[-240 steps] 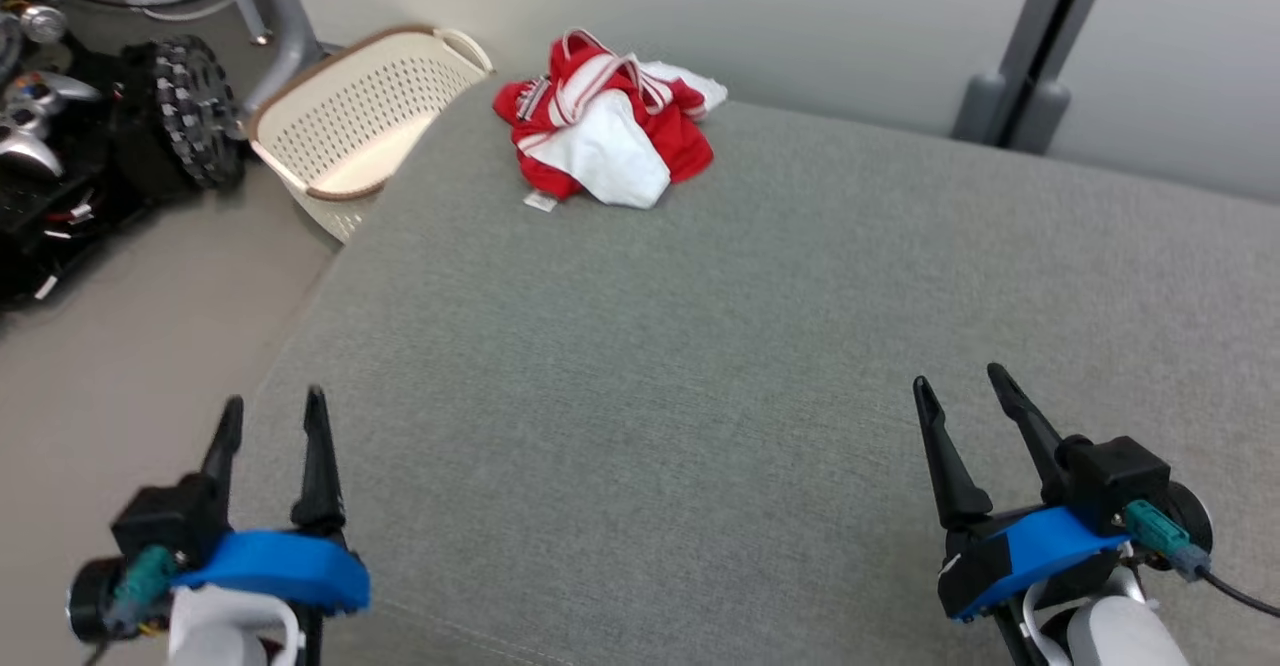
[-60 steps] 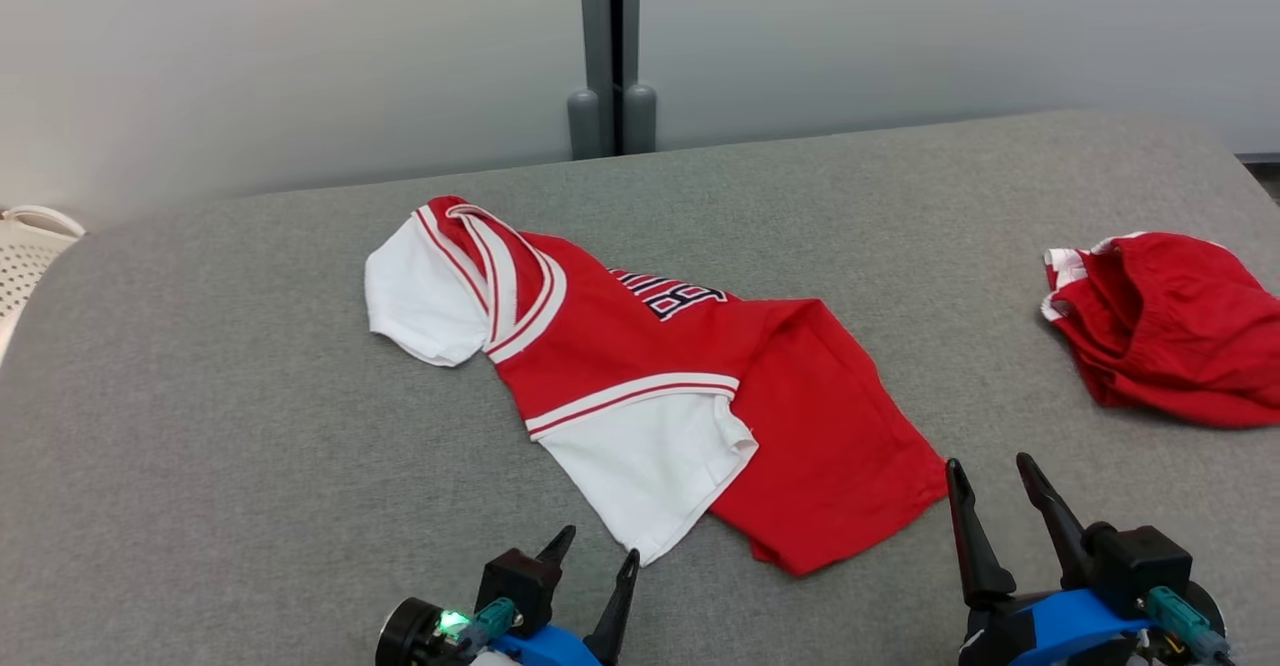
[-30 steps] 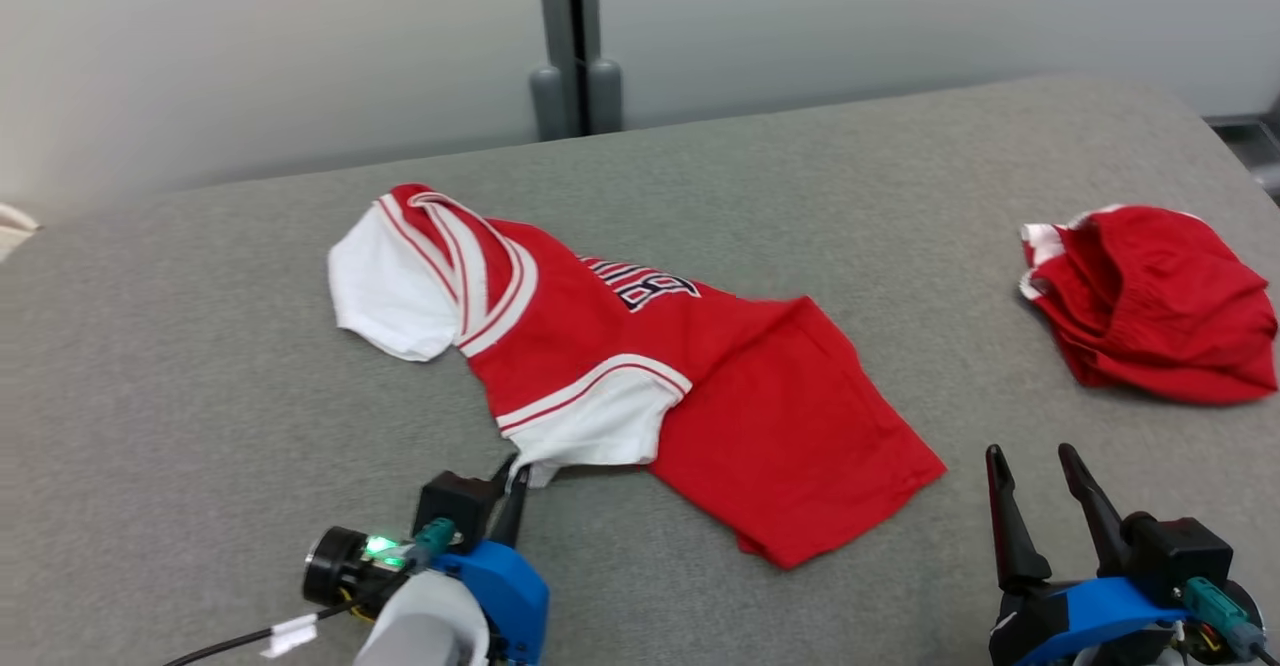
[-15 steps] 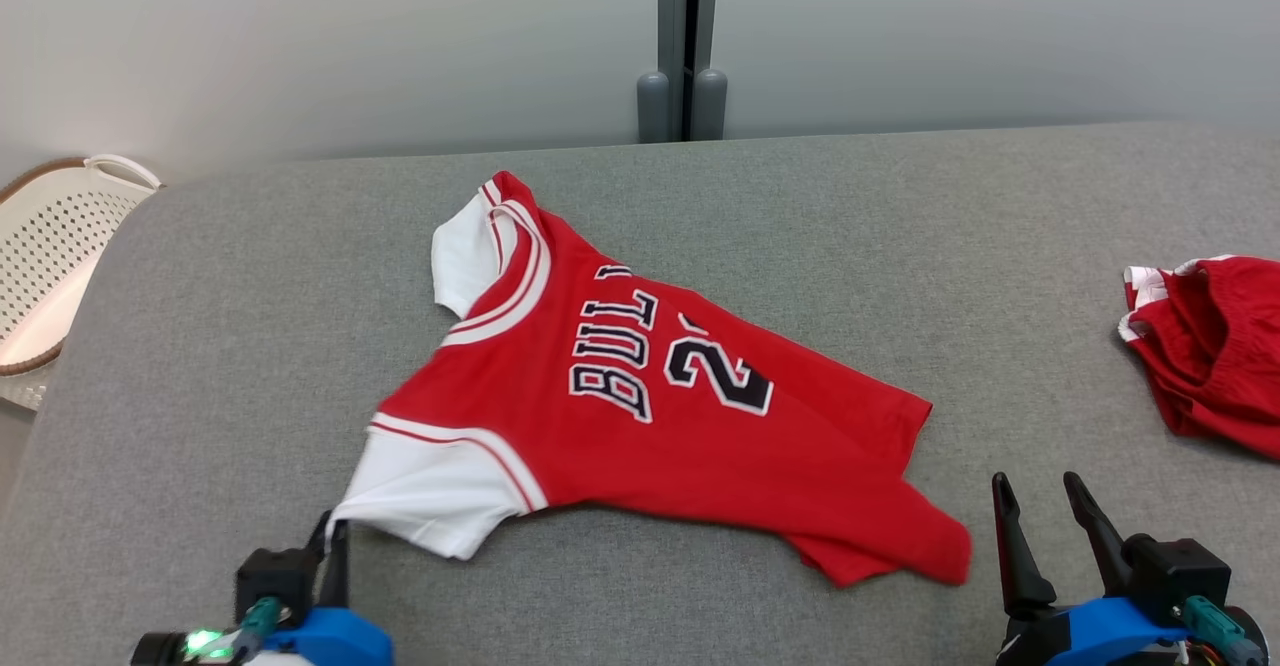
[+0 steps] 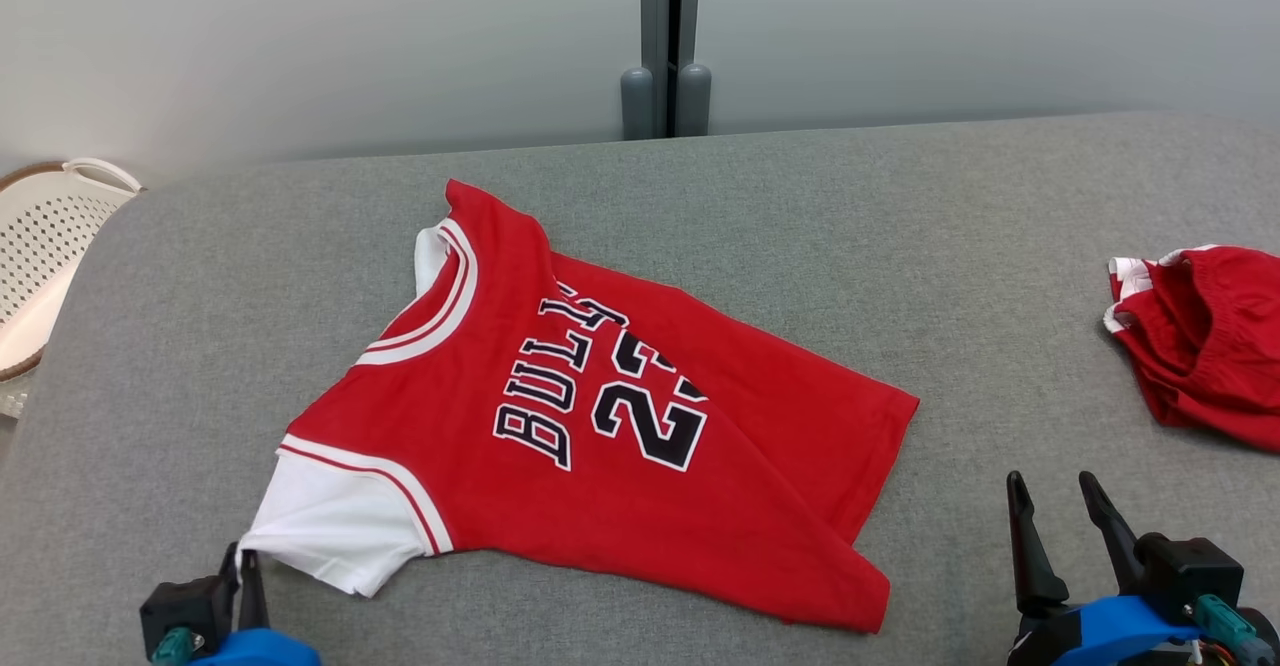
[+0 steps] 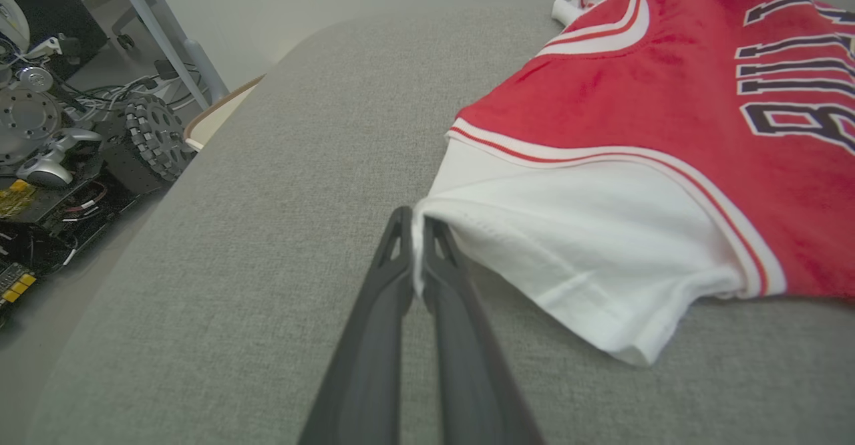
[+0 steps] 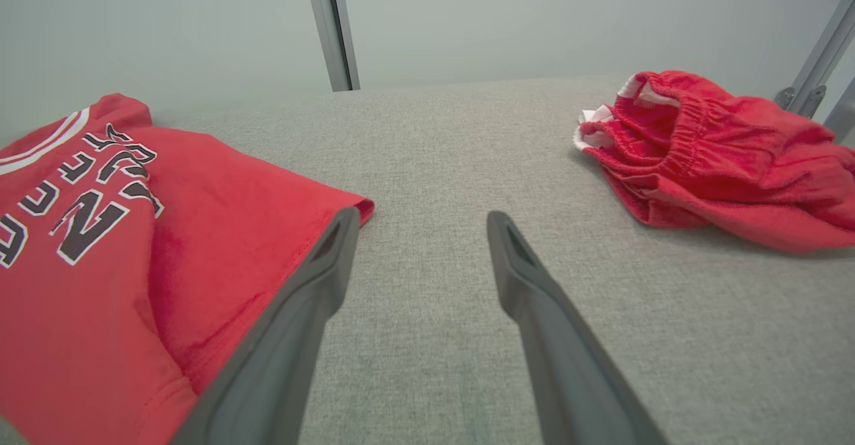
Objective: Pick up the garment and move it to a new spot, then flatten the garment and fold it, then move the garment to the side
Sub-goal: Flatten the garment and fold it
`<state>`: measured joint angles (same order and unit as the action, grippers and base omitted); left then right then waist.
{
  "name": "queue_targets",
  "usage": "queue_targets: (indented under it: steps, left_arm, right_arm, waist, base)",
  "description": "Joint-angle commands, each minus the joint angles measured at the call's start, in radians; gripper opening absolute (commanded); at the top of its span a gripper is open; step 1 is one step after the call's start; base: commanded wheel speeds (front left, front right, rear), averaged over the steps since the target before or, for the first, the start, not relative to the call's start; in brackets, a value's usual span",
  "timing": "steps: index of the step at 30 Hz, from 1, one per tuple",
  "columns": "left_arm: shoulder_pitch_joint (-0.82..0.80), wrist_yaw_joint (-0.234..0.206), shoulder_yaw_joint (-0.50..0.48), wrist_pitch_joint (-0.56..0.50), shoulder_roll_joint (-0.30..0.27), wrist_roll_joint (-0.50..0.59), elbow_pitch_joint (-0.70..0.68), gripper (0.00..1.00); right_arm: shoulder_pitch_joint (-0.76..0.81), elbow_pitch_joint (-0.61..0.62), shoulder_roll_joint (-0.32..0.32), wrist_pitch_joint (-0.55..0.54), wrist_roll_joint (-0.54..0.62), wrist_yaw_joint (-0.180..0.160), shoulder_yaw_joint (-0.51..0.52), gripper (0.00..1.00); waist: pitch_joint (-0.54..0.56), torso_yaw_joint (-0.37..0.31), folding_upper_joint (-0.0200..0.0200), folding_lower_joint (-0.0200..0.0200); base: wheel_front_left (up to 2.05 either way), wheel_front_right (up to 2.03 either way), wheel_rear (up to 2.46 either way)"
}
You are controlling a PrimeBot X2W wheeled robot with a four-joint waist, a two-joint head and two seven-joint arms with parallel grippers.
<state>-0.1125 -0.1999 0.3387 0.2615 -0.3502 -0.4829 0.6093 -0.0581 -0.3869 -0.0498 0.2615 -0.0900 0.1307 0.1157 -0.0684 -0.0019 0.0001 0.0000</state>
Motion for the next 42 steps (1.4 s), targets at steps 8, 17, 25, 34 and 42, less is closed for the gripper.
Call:
queue_targets:
  steps: [8, 17, 25, 34, 42]
  left_arm:
    - [-0.005, 0.046, 0.028, 0.005, 0.053, 0.011, -0.015, 1.00]
    - [-0.005, 0.026, -0.002, 0.005, 0.024, 0.039, -0.086, 1.00]
    - [0.012, 0.001, 0.008, -0.001, 0.015, 0.060, -0.206, 1.00]
    - [-0.010, 0.007, 0.065, -0.009, 0.064, 0.076, -0.266, 1.00]
    - [-0.033, 0.016, 0.088, -0.004, 0.086, 0.084, -0.268, 1.00]
  right_arm:
    - [-0.013, -0.008, -0.001, 0.001, 0.003, 0.000, -0.001, 1.00]
    - [-0.016, -0.026, -0.002, -0.026, 0.015, 0.000, 0.016, 1.00]
    - [-0.107, -0.126, -0.001, -0.132, 0.053, 0.000, 0.079, 1.00]
    - [-0.256, -0.347, -0.001, -0.234, 0.118, 0.000, 0.165, 1.00]
    - [-0.344, -0.508, 0.002, -0.278, 0.113, 0.001, 0.145, 0.38]
  waist:
    - [0.014, 0.014, -0.0001, 0.0000]
    - [0.025, 0.062, -0.0001, 0.0000]
    - [0.016, 0.152, -0.0001, 0.0000]
    - [-0.023, 0.228, -0.0001, 0.0000]
    - [-0.039, 0.249, -0.0001, 0.0000]
  base:
    - [0.00, 0.00, 0.00]
    - [0.00, 0.00, 0.00]
    - [0.00, 0.00, 0.00]
    - [0.00, 0.00, 0.00]
    - [0.00, 0.00, 0.00]
